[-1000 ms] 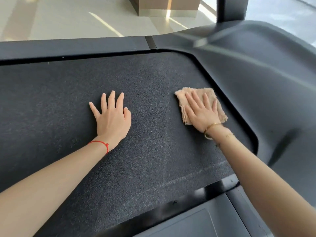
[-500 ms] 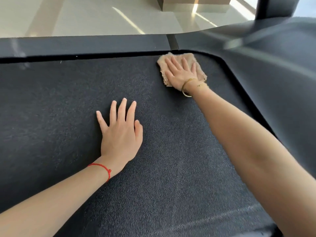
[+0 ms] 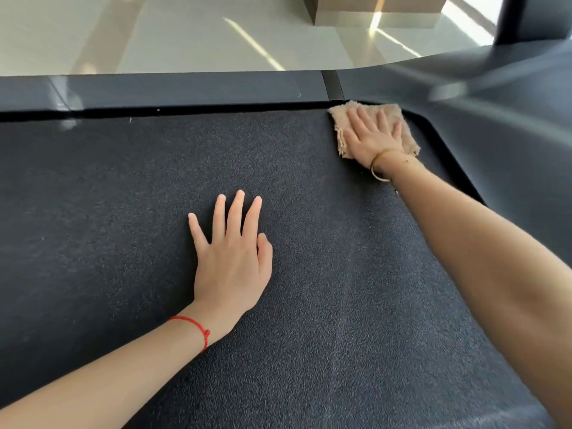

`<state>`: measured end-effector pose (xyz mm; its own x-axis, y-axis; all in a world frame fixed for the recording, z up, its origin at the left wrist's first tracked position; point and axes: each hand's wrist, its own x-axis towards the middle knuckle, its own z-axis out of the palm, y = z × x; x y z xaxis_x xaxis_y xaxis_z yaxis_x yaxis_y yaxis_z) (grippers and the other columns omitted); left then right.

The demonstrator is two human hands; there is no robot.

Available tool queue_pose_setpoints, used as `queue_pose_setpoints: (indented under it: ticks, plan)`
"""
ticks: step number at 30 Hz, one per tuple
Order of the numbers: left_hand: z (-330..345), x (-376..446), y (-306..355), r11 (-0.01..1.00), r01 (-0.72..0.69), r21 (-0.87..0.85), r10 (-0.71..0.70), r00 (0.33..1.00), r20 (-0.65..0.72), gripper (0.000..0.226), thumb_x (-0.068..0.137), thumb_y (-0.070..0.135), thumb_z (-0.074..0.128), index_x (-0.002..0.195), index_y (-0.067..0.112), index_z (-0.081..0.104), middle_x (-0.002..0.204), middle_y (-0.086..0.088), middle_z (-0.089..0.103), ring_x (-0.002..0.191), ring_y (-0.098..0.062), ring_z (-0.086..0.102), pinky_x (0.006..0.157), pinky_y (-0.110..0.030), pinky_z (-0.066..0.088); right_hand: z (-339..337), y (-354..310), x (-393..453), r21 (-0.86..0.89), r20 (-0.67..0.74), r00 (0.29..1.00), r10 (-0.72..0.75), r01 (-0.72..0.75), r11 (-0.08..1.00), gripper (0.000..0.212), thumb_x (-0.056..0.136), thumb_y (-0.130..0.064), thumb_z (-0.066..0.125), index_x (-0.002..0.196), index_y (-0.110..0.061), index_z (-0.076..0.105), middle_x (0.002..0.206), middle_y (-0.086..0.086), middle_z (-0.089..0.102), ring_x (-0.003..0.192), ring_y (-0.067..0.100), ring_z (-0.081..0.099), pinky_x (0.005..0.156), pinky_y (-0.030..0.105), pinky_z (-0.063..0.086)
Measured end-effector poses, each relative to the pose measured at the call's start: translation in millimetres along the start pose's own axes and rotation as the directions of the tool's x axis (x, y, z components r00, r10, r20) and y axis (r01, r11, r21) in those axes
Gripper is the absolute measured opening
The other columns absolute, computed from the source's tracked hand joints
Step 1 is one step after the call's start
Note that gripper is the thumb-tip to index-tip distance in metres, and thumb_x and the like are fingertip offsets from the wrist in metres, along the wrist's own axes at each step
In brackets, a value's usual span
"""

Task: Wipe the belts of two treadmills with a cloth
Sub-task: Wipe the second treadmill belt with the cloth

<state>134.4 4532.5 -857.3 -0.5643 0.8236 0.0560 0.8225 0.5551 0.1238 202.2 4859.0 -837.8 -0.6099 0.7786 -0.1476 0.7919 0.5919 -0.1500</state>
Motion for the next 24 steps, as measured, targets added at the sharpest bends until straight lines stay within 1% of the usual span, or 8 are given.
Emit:
queue_pose_setpoints:
  ticks: [3, 7, 10, 12, 14, 18, 21, 24]
  plan:
    - [1.1, -0.3, 0.4, 1.0, 0.006, -0.007, -0.006, 1.0, -0.006, 0.063, 0.096, 0.04, 0.013, 0.157, 0.024, 0.021, 0.164, -0.003, 0.019, 0.153, -0.027, 0.011, 0.116, -0.067, 0.013, 3.2, -35.3, 14.7, 0.018, 0.008, 1.0, -0.021, 0.021, 1.0, 0.059, 0.101, -0.049, 0.009, 0.157, -0.034, 0.0, 0.165, -0.011, -0.004, 0.151, 0.031, -0.01, 0.116, 0.061, -0.013]
    - [0.2, -0.8, 0.3, 1.0, 0.004, -0.017, -0.005, 1.0, -0.011, 0.064, 0.095, 0.04, 0.013, 0.156, 0.024, 0.023, 0.164, -0.003, 0.021, 0.153, -0.026, 0.012, 0.116, -0.067, 0.013, 14.0, -73.5, -9.2, 0.001, 0.001, 0.983, -0.183, 0.183, 0.983, 0.057, 0.102, -0.048, 0.01, 0.157, -0.036, -0.001, 0.165, -0.014, -0.001, 0.152, 0.03, -0.006, 0.117, 0.06, -0.011]
    - [-0.4, -1.6, -0.6, 1.0, -0.003, -0.029, 0.002, 1.0, -0.017, 0.064, 0.095, 0.041, 0.012, 0.156, 0.024, 0.024, 0.163, -0.003, 0.022, 0.152, -0.026, 0.013, 0.116, -0.067, 0.013, 24.2, -68.9, -44.3, -0.022, -0.004, 0.942, -0.336, 0.336, 0.942, 0.056, 0.102, -0.053, 0.011, 0.155, -0.042, -0.001, 0.164, -0.019, 0.003, 0.152, 0.029, -0.003, 0.118, 0.058, -0.009]
    - [-0.3, -2.0, -1.7, 0.999, -0.006, -0.038, 0.005, 1.0, -0.019, 0.065, 0.095, 0.042, 0.012, 0.156, 0.024, 0.024, 0.164, -0.002, 0.021, 0.152, -0.025, 0.013, 0.117, -0.066, 0.012, 25.0, -44.8, -60.1, -0.032, -0.005, 0.925, -0.381, 0.38, 0.924, 0.055, 0.101, -0.056, 0.012, 0.154, -0.046, 0.001, 0.163, -0.021, 0.004, 0.152, 0.027, -0.002, 0.118, 0.056, -0.008]
    - [-0.1, -2.9, -2.6, 0.999, -0.008, -0.048, 0.007, 1.0, -0.023, 0.065, 0.095, 0.043, 0.011, 0.156, 0.025, 0.024, 0.164, -0.001, 0.02, 0.152, -0.025, 0.012, 0.117, -0.066, 0.011, 18.5, -10.5, -63.1, -0.05, -0.028, 0.956, -0.291, 0.289, 0.956, 0.054, 0.101, -0.055, 0.014, 0.154, -0.046, 0.003, 0.163, -0.019, 0.004, 0.152, 0.027, -0.002, 0.12, 0.055, -0.007]
    - [0.3, -2.3, -1.9, 0.997, -0.002, -0.078, -0.001, 0.999, -0.039, 0.062, 0.096, 0.04, 0.016, 0.155, 0.025, 0.026, 0.164, -0.001, 0.021, 0.152, -0.025, 0.011, 0.118, -0.066, 0.008, 1.6, 39.1, -62.2, -0.005, -0.017, 0.999, 0.037, -0.037, 0.999, 0.055, 0.103, -0.051, 0.016, 0.156, -0.041, 0.004, 0.165, -0.014, 0.0, 0.152, 0.028, -0.008, 0.117, 0.059, -0.011]
    - [1.6, -2.2, -1.4, 0.995, 0.001, -0.096, -0.006, 0.999, -0.052, 0.057, 0.099, 0.037, 0.025, 0.155, 0.025, 0.027, 0.163, -0.002, 0.022, 0.152, -0.025, 0.011, 0.117, -0.067, 0.007, 10.5, 28.5, -85.3, 0.014, -0.012, 0.999, 0.031, -0.031, 0.999, 0.056, 0.102, -0.052, 0.014, 0.155, -0.042, 0.003, 0.164, -0.016, -0.002, 0.151, 0.029, -0.009, 0.117, 0.06, -0.012]
    - [2.8, -1.8, -0.9, 0.993, 0.001, -0.115, -0.008, 0.998, -0.056, 0.057, 0.099, 0.036, 0.029, 0.154, 0.025, 0.029, 0.163, -0.002, 0.023, 0.152, -0.025, 0.012, 0.117, -0.067, 0.006, 25.9, 3.4, -132.5, -0.002, -0.036, 0.995, -0.09, 0.09, 0.996, 0.055, 0.102, -0.053, 0.015, 0.155, -0.043, 0.003, 0.164, -0.016, -0.001, 0.152, 0.029, -0.008, 0.117, 0.059, -0.011]
